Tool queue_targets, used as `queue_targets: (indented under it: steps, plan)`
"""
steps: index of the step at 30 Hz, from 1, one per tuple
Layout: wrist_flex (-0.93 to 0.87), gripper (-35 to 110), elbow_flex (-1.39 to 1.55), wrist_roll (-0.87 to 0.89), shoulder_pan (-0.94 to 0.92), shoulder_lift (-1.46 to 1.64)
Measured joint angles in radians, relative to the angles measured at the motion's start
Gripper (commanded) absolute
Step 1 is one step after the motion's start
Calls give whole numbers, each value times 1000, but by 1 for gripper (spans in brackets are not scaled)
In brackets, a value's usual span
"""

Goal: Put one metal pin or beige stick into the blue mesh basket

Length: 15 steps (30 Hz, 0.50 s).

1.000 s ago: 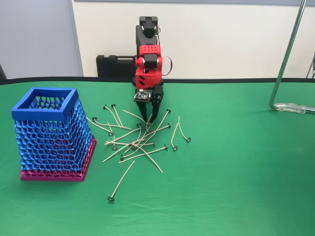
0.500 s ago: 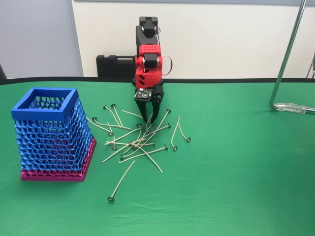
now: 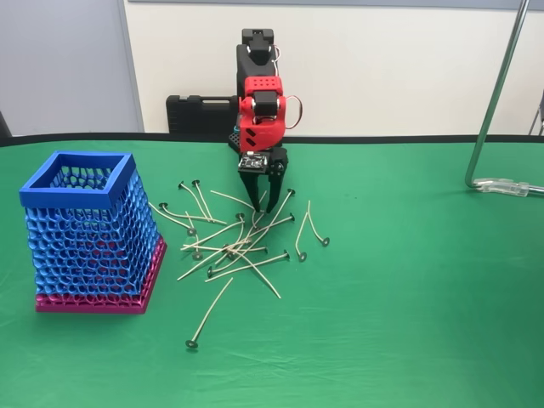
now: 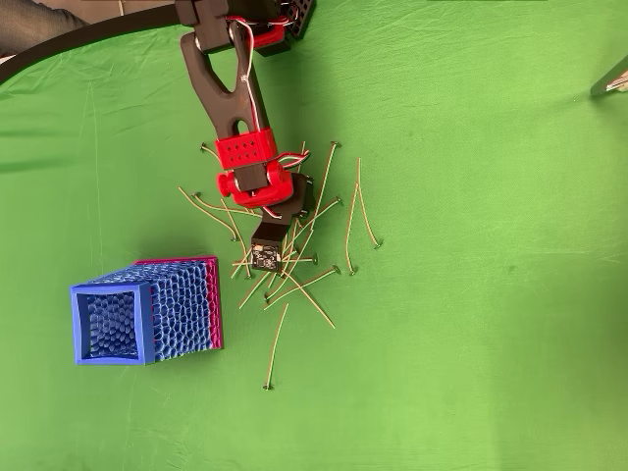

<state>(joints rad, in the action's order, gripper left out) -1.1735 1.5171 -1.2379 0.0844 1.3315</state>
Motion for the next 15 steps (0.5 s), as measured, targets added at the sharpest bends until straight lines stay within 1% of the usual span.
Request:
queue_targets:
  steps: [15]
  plan:
    - [0, 15, 71, 11, 29, 34]
